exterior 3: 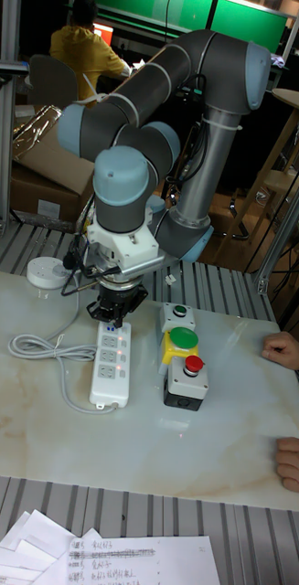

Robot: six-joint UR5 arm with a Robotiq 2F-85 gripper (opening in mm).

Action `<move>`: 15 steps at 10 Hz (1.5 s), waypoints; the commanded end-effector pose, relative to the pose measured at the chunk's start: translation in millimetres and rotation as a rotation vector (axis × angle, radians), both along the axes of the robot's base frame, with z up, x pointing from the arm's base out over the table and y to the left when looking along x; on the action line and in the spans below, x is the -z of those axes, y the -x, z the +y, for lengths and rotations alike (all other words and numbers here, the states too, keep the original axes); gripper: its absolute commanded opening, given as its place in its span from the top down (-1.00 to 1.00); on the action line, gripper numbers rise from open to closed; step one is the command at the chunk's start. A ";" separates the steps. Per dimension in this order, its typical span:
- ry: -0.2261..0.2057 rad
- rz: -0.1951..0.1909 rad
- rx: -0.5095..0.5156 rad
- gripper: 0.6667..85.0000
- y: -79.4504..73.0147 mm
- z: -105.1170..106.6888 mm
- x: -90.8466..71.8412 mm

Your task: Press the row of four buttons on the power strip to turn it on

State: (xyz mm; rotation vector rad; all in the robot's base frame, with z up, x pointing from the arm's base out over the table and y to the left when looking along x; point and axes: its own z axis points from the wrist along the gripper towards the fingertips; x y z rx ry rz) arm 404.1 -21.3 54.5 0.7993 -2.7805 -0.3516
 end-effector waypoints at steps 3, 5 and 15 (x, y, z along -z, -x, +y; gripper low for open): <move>-0.030 0.001 0.047 0.99 14.5 11.4 10.0; -0.025 0.000 0.061 0.99 15.4 17.4 11.3; -0.021 -0.046 0.072 0.99 5.2 29.4 29.0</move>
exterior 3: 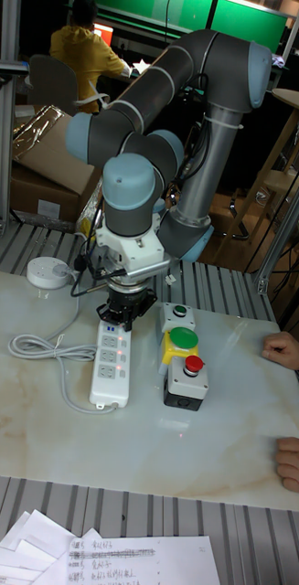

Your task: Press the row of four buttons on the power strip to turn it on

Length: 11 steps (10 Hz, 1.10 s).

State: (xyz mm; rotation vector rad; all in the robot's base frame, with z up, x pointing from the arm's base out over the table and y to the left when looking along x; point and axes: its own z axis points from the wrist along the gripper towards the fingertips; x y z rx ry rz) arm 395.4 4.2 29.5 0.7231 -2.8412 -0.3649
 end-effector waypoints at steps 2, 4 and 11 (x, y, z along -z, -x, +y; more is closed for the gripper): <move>-0.028 -0.015 -0.009 0.99 -5.3 -3.3 2.1; -0.043 0.013 -0.025 0.99 -9.4 -13.5 -11.4; 0.073 -0.302 0.213 0.99 -117.6 3.1 -73.1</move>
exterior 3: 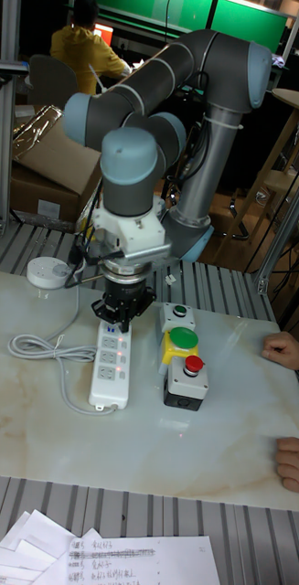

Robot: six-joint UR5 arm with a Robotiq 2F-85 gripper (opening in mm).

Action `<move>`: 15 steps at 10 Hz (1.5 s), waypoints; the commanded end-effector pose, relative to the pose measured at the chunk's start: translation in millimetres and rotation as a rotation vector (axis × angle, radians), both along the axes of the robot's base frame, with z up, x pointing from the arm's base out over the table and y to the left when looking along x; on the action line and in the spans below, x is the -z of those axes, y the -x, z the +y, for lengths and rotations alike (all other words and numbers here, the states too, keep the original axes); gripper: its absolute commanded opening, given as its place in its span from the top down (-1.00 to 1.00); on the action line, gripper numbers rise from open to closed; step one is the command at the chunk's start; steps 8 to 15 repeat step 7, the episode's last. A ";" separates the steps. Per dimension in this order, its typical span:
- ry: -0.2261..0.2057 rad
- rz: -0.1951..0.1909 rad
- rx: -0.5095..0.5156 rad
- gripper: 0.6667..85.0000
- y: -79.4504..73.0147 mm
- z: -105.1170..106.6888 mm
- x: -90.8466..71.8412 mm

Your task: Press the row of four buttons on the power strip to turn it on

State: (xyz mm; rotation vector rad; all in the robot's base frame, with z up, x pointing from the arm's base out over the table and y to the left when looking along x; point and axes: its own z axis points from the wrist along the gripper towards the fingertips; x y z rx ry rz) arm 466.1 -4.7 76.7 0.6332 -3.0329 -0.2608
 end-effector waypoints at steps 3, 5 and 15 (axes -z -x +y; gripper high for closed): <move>0.059 -0.163 0.149 0.99 -61.0 19.4 -34.8; 0.054 -0.186 0.161 0.99 -72.4 26.4 -36.8; 0.039 -0.193 0.171 0.99 -78.3 37.7 -39.9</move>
